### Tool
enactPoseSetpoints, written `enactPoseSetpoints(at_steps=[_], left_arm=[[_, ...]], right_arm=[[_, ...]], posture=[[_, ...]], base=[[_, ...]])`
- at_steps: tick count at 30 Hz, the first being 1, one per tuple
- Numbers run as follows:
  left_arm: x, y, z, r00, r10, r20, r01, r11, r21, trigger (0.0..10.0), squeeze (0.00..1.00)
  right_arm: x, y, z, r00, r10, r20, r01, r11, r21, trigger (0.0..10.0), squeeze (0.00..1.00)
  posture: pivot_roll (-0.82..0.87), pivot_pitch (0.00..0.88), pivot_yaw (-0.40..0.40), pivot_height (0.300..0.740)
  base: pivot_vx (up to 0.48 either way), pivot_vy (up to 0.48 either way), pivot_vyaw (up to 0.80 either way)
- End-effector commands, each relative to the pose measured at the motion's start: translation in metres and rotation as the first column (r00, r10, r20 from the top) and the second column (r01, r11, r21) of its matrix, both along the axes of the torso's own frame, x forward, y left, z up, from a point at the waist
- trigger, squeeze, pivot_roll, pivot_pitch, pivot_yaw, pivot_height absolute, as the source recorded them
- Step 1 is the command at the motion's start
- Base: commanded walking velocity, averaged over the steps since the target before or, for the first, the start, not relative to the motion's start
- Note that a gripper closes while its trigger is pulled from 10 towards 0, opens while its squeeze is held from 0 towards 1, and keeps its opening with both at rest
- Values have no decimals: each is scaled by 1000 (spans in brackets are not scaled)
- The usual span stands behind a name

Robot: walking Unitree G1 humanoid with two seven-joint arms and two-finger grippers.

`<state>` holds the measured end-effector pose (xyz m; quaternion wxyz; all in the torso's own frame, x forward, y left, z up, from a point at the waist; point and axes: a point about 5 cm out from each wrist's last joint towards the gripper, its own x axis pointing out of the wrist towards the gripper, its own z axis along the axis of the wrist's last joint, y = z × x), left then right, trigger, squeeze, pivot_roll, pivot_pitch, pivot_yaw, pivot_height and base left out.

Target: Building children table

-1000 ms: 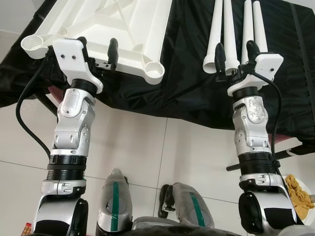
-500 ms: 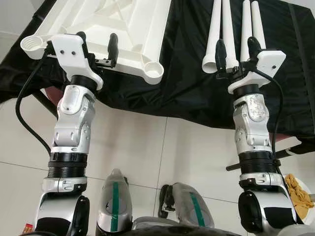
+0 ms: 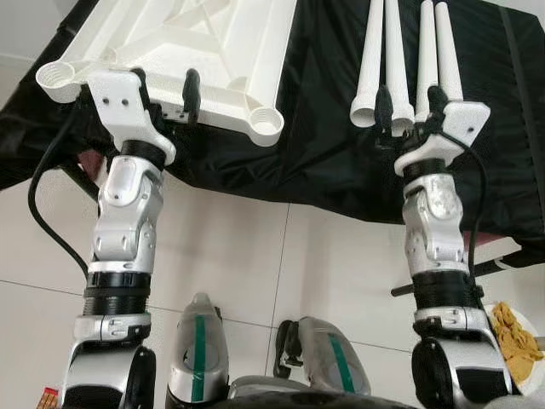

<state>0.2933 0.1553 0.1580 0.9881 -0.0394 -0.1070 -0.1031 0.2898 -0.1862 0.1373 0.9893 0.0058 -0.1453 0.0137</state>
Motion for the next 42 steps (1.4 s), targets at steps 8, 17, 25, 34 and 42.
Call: enactPoseSetpoints(at_steps=[8,17,25,34,42], left_arm=[[2,-6,-2,1000,0,-26,0,1000,0,10000,0],[7,-6,0,999,-30,-25,30,999,-12,10000,0],[8,-1,5,1000,-16,-1,16,1000,-12,10000,0],[6,3,8,1000,-2,15,2,1000,-14,10000,0],[6,4,10,1000,4,23,-4,1000,-14,10000,0]], right_arm=[[-8,-3,-3,999,-39,-3,39,999,-13,10000,0],[-10,-11,-6,996,-87,-9,87,996,-17,10000,0],[0,-9,4,997,-76,20,76,997,-22,10000,0],[9,-4,9,998,-48,29,49,998,-26,10000,0],[12,-3,10,999,-38,33,39,999,-30,10000,0]], posture=[[62,26,-22,740],[49,25,-11,740],[60,14,-22,740],[89,0,-47,740],[92,0,-51,740]], base=[[0,0,0],[0,0,0],[0,0,0],[191,0,0],[255,0,0]])
